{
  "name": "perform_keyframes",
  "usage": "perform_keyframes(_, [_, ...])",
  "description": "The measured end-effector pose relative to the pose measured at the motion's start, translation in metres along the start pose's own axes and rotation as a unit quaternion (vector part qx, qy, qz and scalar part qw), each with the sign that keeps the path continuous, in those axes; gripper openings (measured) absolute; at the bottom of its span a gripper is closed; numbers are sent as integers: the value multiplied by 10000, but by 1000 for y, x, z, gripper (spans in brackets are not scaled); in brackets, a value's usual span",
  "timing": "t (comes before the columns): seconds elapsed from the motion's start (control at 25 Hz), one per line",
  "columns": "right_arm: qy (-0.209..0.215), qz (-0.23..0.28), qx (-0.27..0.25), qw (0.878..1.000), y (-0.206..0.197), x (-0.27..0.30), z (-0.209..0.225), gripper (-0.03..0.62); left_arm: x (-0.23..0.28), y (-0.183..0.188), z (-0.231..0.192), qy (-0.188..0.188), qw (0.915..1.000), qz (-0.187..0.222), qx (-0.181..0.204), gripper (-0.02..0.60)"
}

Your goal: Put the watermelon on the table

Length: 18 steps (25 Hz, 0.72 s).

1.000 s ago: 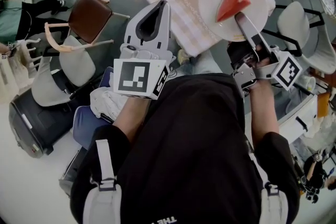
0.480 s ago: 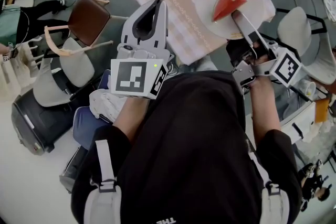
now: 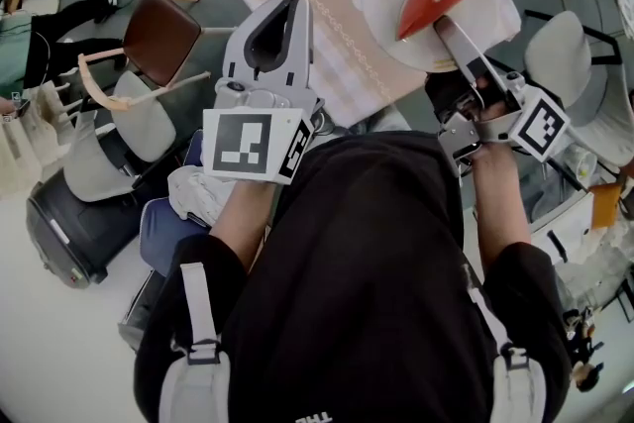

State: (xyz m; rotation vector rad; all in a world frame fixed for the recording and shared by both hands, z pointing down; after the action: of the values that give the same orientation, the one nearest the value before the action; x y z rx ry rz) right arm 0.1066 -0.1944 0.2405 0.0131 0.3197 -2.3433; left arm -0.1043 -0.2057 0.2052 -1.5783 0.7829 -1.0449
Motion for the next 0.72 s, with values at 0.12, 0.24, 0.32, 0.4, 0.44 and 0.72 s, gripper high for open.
perform_keyframes(0.12, [-42,-64,-13,10000,6,2,10,18,10,-6,0,27,9999,-114,-15,11])
perform_keyframes(0.24, [-83,-134,16,9999,9,4,22,18,17,-14,-2,89,9997,-228,-25,11])
perform_keyframes(0.32, [-95,-167,62,9998,11,6,31,18,21,-19,-4,125,9995,-286,-47,11])
perform_keyframes(0.4, [-131,-174,109,9997,15,7,40,18,27,-23,-5,129,9993,-336,-82,11])
perform_keyframes(0.44, [-150,-178,129,9996,17,7,44,18,29,-25,-5,126,9992,-355,-102,11])
perform_keyframes(0.72, [-196,-293,174,9992,28,14,74,18,48,-39,-8,198,9985,-472,-176,11])
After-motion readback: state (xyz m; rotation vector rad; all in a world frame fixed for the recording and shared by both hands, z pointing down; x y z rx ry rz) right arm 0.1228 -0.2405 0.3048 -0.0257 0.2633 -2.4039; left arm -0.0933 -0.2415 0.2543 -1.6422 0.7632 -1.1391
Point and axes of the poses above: the fingertips, and each gripper's own axes: x forward along the fingers, z to its right, y out of its top, the point moved 4 cm from there along -x, backward along the fingers, and after that the axes turned 2 degrees about y, right-handed, at the moved point
